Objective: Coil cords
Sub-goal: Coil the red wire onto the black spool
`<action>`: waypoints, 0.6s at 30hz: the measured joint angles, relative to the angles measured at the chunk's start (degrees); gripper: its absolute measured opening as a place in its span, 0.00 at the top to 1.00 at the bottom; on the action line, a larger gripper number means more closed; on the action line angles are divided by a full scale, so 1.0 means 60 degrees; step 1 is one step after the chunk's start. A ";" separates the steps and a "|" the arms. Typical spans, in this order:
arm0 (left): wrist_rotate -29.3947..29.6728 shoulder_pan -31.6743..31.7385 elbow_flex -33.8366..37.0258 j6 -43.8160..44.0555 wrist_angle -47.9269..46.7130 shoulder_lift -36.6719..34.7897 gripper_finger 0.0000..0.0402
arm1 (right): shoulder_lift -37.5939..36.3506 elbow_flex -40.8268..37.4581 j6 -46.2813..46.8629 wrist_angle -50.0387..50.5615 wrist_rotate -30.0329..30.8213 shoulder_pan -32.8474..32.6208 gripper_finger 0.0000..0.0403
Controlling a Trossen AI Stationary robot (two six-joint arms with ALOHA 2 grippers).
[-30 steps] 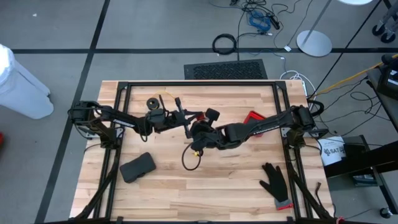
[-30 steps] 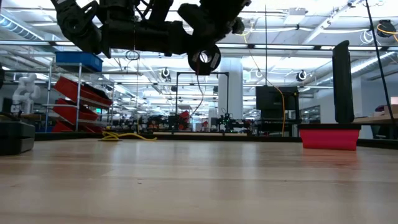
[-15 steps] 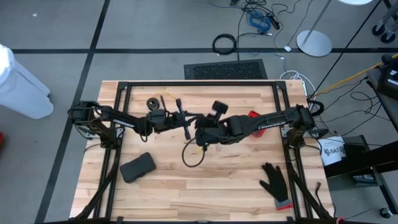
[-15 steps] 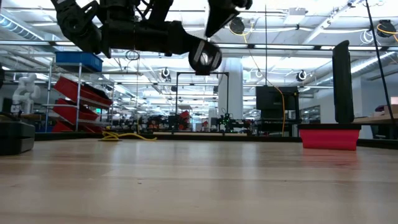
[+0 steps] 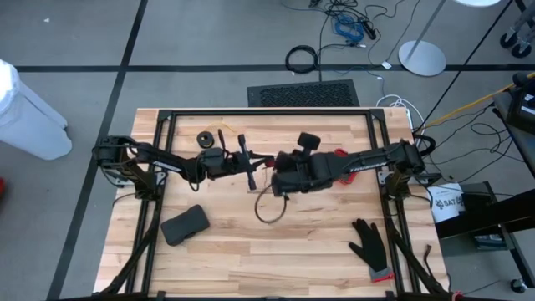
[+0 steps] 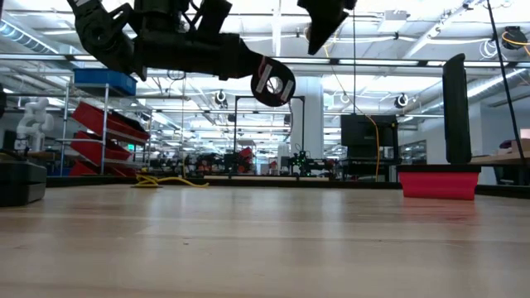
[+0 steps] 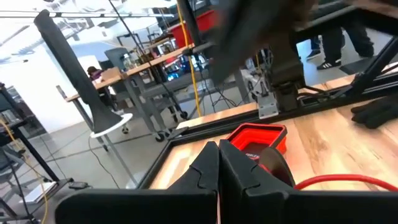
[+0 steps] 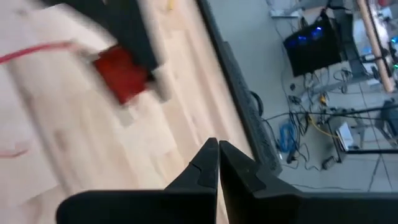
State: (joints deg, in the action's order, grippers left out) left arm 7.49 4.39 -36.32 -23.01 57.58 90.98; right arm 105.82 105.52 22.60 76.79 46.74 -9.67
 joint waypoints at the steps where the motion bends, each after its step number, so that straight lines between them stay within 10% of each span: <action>1: 0.0000 0.0003 0.0000 0.0002 0.0003 0.0000 1.00 | -0.0030 -0.0122 0.0061 -0.0029 -0.0040 -0.0110 1.00; 8: 0.0007 0.0005 0.0000 0.0002 0.0029 -0.0007 1.00 | -0.0506 -0.1925 0.0920 -0.1034 -0.0146 -0.0821 1.00; 18: 0.0032 -0.0002 -0.0018 0.0034 0.0146 -0.0015 1.00 | -0.1498 -0.7354 -0.1164 -1.0724 -0.1361 -0.1257 0.91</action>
State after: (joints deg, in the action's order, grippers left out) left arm 7.68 4.38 -36.42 -22.81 58.46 90.89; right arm 96.84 61.40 15.61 12.44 38.57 -17.21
